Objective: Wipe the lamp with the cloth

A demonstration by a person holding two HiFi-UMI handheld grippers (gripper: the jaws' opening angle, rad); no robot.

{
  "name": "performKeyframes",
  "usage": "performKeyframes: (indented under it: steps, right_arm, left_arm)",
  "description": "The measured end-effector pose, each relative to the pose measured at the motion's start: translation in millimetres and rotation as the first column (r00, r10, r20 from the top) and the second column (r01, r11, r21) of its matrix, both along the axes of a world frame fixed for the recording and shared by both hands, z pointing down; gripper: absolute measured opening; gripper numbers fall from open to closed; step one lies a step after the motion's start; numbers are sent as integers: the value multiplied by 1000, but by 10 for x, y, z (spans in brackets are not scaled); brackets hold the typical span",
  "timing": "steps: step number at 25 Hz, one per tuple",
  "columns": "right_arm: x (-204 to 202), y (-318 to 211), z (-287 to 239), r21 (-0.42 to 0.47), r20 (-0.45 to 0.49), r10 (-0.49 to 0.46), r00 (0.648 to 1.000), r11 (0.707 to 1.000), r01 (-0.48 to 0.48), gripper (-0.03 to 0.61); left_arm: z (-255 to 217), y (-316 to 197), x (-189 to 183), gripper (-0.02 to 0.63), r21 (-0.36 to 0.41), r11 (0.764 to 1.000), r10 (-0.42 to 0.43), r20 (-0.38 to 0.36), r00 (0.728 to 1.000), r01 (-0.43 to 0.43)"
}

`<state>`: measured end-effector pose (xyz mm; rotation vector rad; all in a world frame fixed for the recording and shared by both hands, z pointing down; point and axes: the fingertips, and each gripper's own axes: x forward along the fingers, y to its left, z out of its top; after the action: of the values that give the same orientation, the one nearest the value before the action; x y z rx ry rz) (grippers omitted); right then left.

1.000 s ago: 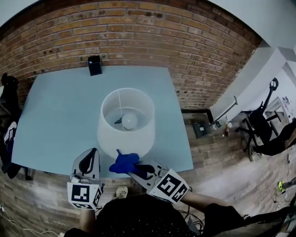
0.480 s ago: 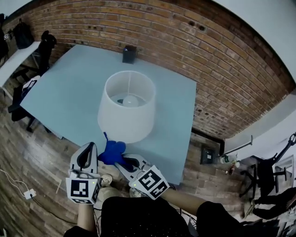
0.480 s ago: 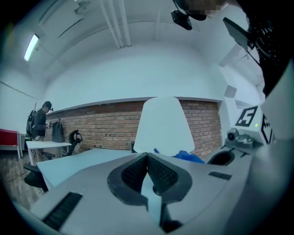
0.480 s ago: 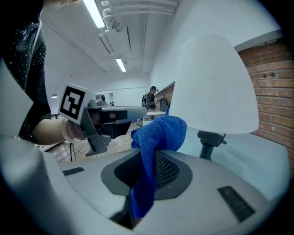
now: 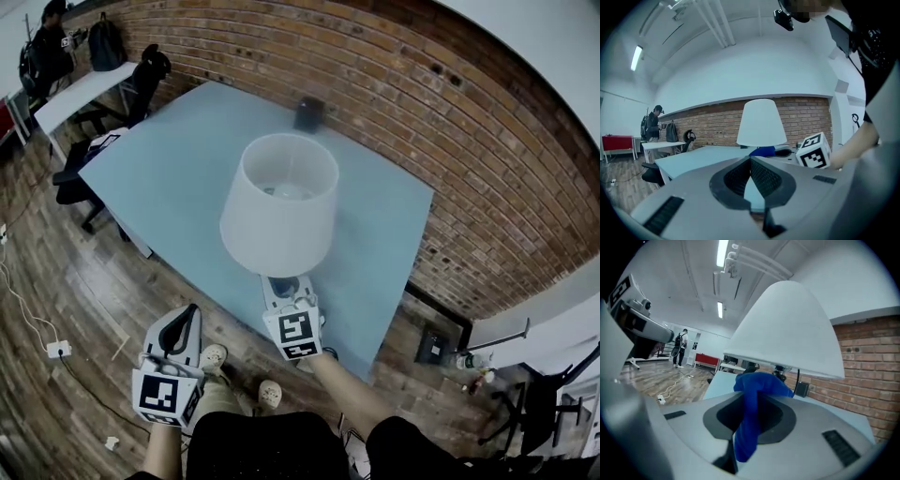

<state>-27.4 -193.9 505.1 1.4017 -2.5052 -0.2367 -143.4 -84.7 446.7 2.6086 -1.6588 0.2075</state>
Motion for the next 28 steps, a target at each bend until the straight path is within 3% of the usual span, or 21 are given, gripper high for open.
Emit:
performKeyframes:
  steps: [2,4,9,11,14,19,22,25,28]
  right_arm:
    - [-45,-77,-6,45,-17,-11,1000,999,11,61]
    - [-74,-127,93,28,-19,-15,1000,999,16,61]
    - [-32,-310,529,-197,50,61,997,979,-50,61]
    - [-62,-341,697,-288,50,51,997,957,-35,61]
    - [-103,-301,976,-439,60,31,998,899,-1,61]
    - [-64,-165,1072,-534,126,-29,992,840,93,61]
    - [91,-1,871,-478,183,-92,979,862,170,61]
    - [358,168,502,-309,255,-169,952,919,246,61]
    - [626,201,203,-152,258,-225,940,951,269,61]
  left_arm:
    - [-21,62,-7,9,-6,1000,4,-14,1000,-4]
    - [-69,95,10,8,11,1000,21,-3,1000,-21]
    - [-130,133,-48,8,25,999,35,37,999,-36]
    - [-133,129,-68,9,25,999,36,39,999,-37]
    - [-115,115,-48,9,17,999,38,37,999,-39]
    - [-101,95,85,9,26,998,64,46,997,-65]
    - [-89,95,152,8,28,997,71,38,997,-72]
    - [-55,91,200,9,22,997,76,30,997,-77]
    - [-17,67,236,9,9,996,84,29,996,-84]
